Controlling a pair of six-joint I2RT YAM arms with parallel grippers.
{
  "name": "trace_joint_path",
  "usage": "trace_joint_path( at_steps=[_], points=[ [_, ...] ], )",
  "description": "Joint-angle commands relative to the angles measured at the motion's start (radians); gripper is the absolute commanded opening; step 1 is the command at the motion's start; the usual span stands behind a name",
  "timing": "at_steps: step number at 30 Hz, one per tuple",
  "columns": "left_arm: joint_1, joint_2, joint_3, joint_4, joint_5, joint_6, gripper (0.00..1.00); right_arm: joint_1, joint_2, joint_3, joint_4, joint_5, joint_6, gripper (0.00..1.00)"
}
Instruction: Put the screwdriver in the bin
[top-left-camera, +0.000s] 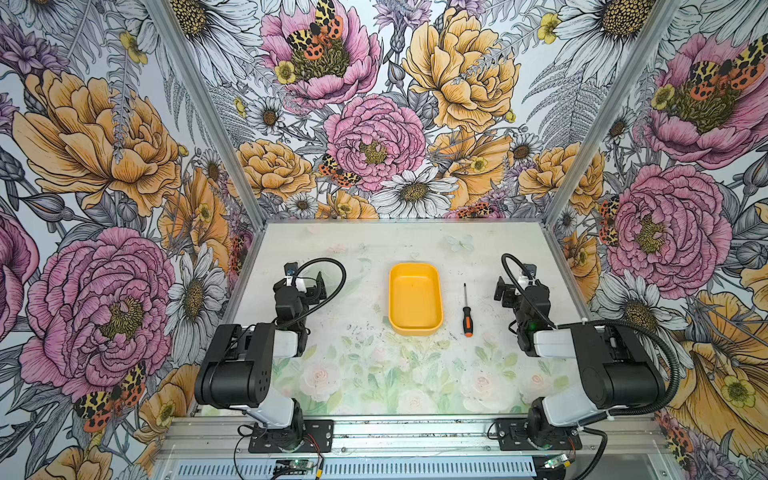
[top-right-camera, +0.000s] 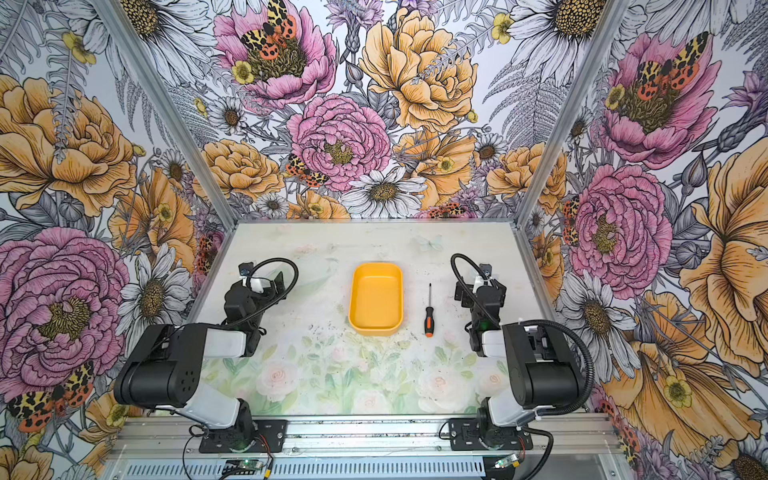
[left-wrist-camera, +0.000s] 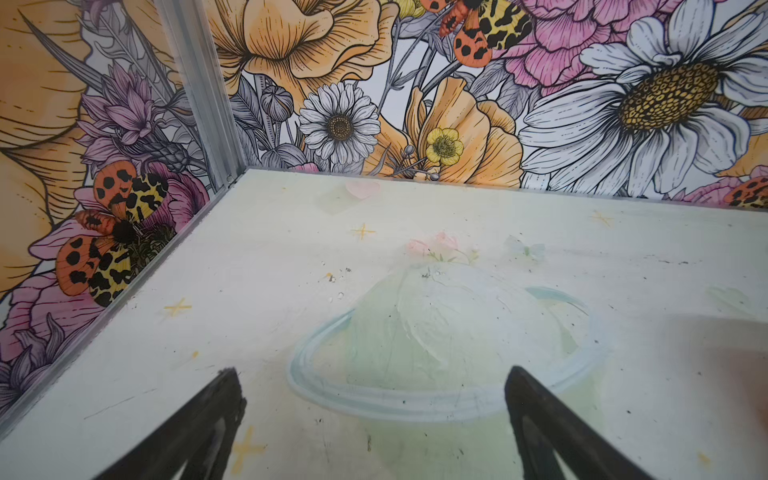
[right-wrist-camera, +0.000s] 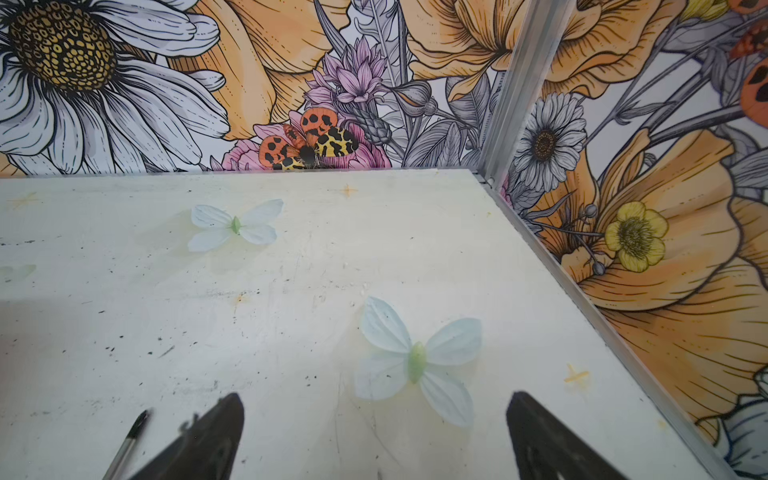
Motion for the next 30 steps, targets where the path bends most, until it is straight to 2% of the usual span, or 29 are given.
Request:
trace_joint_path(
  at_steps=[1, 30],
  points=[
    [0.003, -0.003, -0.002, 0.013, 0.018, 0.01, 0.99, -0.003, 0.002, 0.02, 0.007, -0.01, 0.011, 0.99],
    [0.0, -0.004, -0.003, 0.014, 0.007, 0.011, 0.99, -0.002, 0.0, 0.015, 0.014, -0.008, 0.011, 0.99]
  ],
)
